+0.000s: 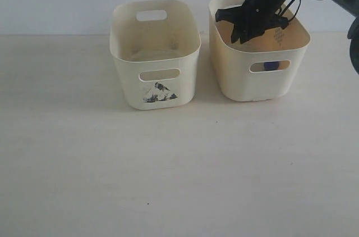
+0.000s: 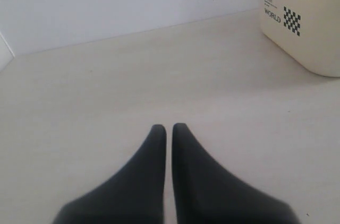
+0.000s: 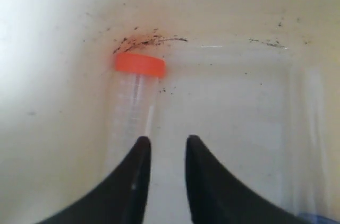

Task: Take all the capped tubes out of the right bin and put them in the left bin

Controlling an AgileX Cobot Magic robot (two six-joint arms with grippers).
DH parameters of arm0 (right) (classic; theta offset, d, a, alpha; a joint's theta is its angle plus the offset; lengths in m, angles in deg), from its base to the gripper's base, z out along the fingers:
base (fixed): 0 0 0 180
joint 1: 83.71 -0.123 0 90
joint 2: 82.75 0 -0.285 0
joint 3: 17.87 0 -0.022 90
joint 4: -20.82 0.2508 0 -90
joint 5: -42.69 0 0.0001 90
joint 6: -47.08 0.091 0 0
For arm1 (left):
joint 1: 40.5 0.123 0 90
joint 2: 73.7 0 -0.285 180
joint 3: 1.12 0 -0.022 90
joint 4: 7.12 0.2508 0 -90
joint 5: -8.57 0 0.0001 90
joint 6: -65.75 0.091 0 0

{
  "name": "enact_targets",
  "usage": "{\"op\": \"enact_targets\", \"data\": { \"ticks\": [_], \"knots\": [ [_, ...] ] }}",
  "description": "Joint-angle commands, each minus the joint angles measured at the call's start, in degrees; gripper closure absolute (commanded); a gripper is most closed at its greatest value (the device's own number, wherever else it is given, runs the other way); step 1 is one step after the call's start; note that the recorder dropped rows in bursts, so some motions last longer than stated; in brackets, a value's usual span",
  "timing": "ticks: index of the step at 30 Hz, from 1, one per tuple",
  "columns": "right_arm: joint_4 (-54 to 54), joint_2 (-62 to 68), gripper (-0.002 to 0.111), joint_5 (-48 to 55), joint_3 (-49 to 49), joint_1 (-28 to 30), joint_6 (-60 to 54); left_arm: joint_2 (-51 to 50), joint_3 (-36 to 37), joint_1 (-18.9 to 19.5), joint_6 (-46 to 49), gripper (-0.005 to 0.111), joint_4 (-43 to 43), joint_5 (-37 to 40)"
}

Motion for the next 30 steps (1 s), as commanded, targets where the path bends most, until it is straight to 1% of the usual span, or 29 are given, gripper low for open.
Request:
{"op": "enact_targets", "data": {
  "ticks": [1, 2, 3, 11, 15, 21, 27, 30],
  "knots": [
    [0.0, -0.2, 0.050, -0.5, -0.1, 0.1, 0.0, 0.0, -0.2, -0.1, -0.5, 0.102, -0.2, -0.2],
    [0.0, -0.2, 0.045, -0.5, -0.1, 0.1, 0.6, 0.0, -0.2, -0.1, -0.5, 0.102, -0.2, -0.2],
    [0.0, -0.2, 0.043, -0.5, -0.1, 0.1, 1.0, 0.0, -0.2, -0.1, -0.5, 0.102, -0.2, -0.2],
    [-0.2, 0.4, 0.043, -0.9, -0.1, 0.1, 2.5, 0.0, -0.2, -0.1, -0.5, 0.102, -0.2, -0.2],
    [-0.1, 2.0, 0.043, -0.7, -0.1, 0.1, 5.4, 0.0, -0.2, -0.1, -0.5, 0.102, -0.2, -0.2],
    [0.4, 2.7, 0.043, -1.6, -0.1, 0.1, 5.5, 0.0, -0.2, -0.1, -0.5, 0.102, -0.2, -0.2],
    [10.0, 4.3, 0.043, -3.0, -0.1, 0.1, 1.5, 0.0, -0.2, -0.1, -0.5, 0.102, -0.2, -0.2],
    [9.9, 5.5, 0.043, -2.4, -0.1, 0.1, 1.5, 0.0, -0.2, -0.1, -0.5, 0.102, -0.2, -0.2]
  ]
}}
